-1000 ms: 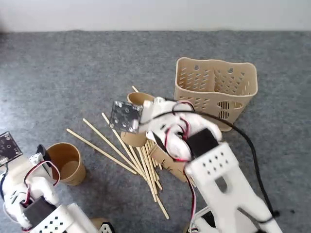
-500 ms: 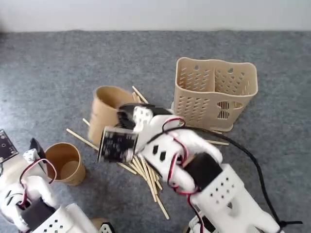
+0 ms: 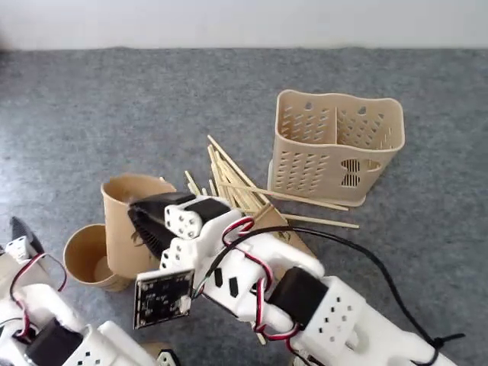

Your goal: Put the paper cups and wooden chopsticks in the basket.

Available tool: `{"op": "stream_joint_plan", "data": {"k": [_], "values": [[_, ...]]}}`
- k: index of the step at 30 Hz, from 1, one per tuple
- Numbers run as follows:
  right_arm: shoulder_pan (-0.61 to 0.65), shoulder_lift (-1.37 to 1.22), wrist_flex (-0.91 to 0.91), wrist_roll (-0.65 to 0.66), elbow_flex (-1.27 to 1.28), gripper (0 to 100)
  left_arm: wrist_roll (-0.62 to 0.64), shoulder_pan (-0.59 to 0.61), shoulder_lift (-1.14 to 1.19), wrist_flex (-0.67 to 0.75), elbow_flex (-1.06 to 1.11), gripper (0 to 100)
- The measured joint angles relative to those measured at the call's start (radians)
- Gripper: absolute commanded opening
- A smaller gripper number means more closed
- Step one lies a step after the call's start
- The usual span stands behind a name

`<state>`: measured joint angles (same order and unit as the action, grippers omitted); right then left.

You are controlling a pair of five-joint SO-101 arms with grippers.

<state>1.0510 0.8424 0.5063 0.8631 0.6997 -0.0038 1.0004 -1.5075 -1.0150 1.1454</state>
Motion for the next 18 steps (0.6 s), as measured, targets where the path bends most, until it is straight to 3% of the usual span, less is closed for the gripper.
{"op": "stream_joint_plan", "data": {"k": [7, 13, 18], "values": [[0.018, 0.000, -0.213, 0.029, 0.101, 0.9, 0.000, 0.057, 0.000, -0.014, 0.000, 26], [0.008, 0.000, -0.230, 0.029, 0.103, 0.9, 0.000, 0.058, 0.000, -0.020, 0.000, 26], [-0.097, 0.002, -0.178, 0.015, 0.146, 0.9, 0.000, 0.060, 0.000, -0.020, 0.035, 26]]}}
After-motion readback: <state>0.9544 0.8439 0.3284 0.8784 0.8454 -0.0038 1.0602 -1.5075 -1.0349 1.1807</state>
